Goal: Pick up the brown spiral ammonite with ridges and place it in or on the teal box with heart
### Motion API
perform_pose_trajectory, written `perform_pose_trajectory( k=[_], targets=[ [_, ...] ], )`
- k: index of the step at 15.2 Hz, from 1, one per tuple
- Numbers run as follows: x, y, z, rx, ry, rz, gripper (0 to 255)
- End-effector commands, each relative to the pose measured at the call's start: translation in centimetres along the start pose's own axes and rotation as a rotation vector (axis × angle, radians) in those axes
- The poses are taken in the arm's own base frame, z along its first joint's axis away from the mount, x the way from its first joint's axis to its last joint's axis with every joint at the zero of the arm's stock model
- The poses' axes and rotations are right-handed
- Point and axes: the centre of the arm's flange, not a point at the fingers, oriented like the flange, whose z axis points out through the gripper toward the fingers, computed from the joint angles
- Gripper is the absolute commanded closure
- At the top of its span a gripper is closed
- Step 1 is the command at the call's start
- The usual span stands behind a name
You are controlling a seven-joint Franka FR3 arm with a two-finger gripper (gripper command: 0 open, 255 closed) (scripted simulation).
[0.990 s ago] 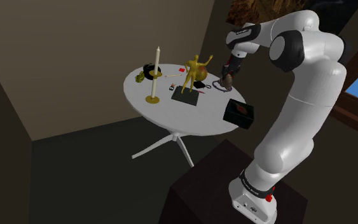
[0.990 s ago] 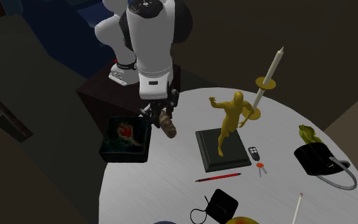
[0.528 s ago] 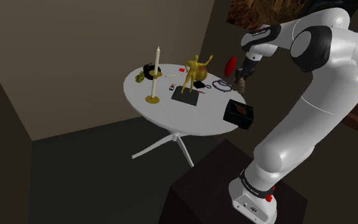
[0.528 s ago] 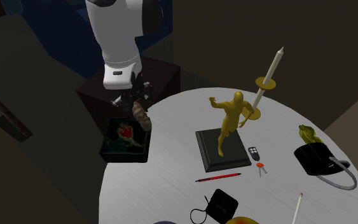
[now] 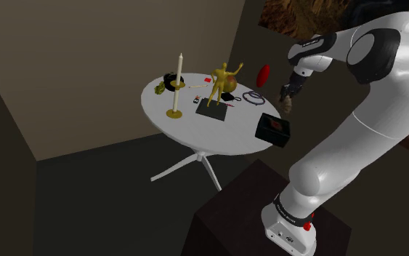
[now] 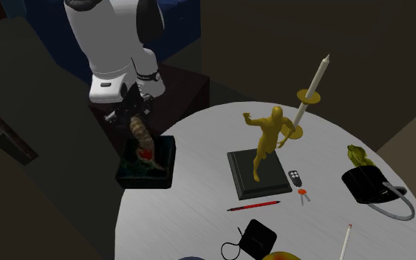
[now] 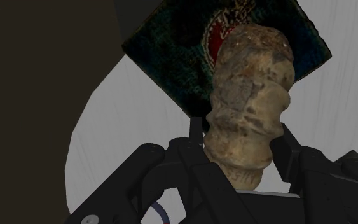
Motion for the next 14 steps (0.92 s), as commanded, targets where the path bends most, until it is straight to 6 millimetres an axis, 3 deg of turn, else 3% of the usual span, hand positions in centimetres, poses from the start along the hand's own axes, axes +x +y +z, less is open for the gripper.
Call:
perform_pose_trajectory(
  k=[1, 14],
  targets=[
    [-0.2, -0.1, 1.0, 0.000, 0.001, 0.000, 255],
    [-0.7, -0.2, 7.3, 0.000, 0.001, 0.000, 255]
  ],
)
